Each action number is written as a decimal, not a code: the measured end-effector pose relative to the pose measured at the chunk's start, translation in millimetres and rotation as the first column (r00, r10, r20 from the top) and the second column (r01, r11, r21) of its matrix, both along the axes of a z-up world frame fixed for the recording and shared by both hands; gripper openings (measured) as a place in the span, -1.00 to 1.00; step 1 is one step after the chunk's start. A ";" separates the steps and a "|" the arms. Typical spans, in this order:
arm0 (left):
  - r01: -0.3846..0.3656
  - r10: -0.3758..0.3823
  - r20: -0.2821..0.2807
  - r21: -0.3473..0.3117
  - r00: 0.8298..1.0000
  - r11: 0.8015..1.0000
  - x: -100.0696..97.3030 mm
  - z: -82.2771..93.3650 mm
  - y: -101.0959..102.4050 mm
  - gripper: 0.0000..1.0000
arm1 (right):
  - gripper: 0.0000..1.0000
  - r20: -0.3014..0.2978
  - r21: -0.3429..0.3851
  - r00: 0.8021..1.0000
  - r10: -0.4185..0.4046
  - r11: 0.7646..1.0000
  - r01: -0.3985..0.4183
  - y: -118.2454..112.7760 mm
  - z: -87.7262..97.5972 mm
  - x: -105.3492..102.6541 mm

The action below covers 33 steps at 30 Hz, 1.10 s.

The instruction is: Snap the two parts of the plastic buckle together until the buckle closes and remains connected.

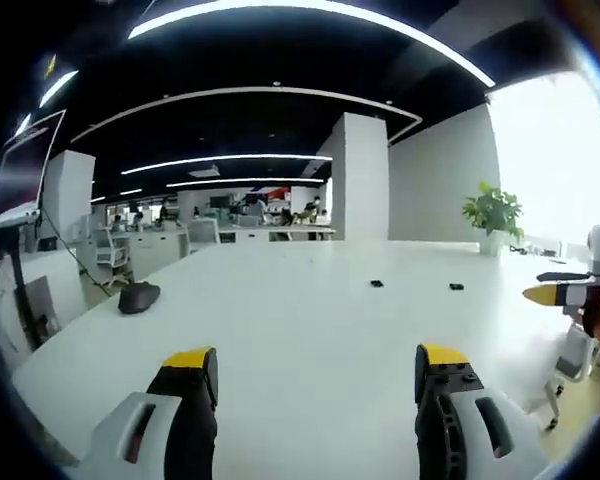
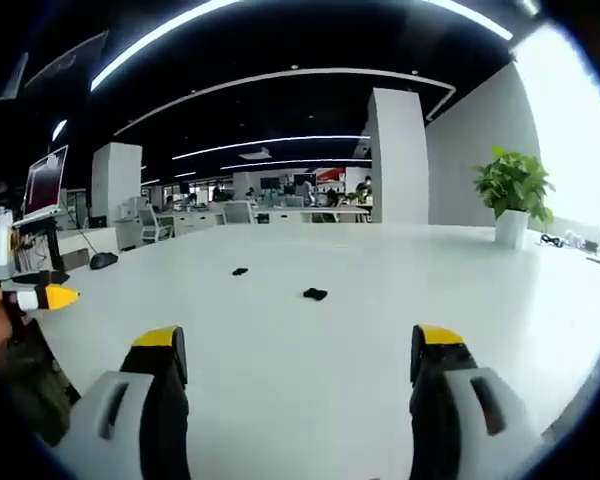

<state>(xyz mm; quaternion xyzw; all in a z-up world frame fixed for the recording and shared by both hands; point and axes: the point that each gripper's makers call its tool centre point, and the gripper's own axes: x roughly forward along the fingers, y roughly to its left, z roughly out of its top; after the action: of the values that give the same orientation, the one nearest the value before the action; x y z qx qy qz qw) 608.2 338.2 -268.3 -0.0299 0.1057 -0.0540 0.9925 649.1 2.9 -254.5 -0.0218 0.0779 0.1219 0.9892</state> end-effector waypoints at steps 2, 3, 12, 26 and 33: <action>0.006 -0.006 -0.007 0.006 1.000 1.000 1.6 -0.2 -0.9 0.66 | 0.81 -0.004 -0.002 1.000 0.008 1.000 -0.008 1.0 -0.7 2.9; 0.010 -0.010 -0.010 0.008 1.000 1.000 1.7 -0.6 -2.0 0.66 | 0.80 -0.001 -0.003 1.000 0.011 1.000 -0.011 1.1 0.0 3.3; 0.040 -0.040 -0.020 0.010 0.999 0.999 0.5 -2.8 -10.8 0.66 | 0.79 0.014 -0.017 0.999 0.031 0.999 -0.031 4.4 6.6 2.0; 0.060 -0.060 -0.012 0.018 0.998 0.998 -3.4 -5.5 -11.8 0.66 | 0.73 0.018 0.009 0.996 0.093 0.996 -0.093 10.0 4.9 1.9; 0.059 -0.059 -0.030 0.022 0.998 0.998 -1.9 -8.5 -9.9 0.66 | 0.73 0.030 0.012 0.992 0.121 0.993 -0.121 14.6 6.5 2.6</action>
<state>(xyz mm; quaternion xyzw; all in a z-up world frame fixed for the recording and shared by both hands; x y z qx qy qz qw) 606.3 328.3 -276.8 -0.0161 0.1217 -0.0817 0.9891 651.7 17.6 -248.0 -0.0216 0.0613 0.1820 0.9812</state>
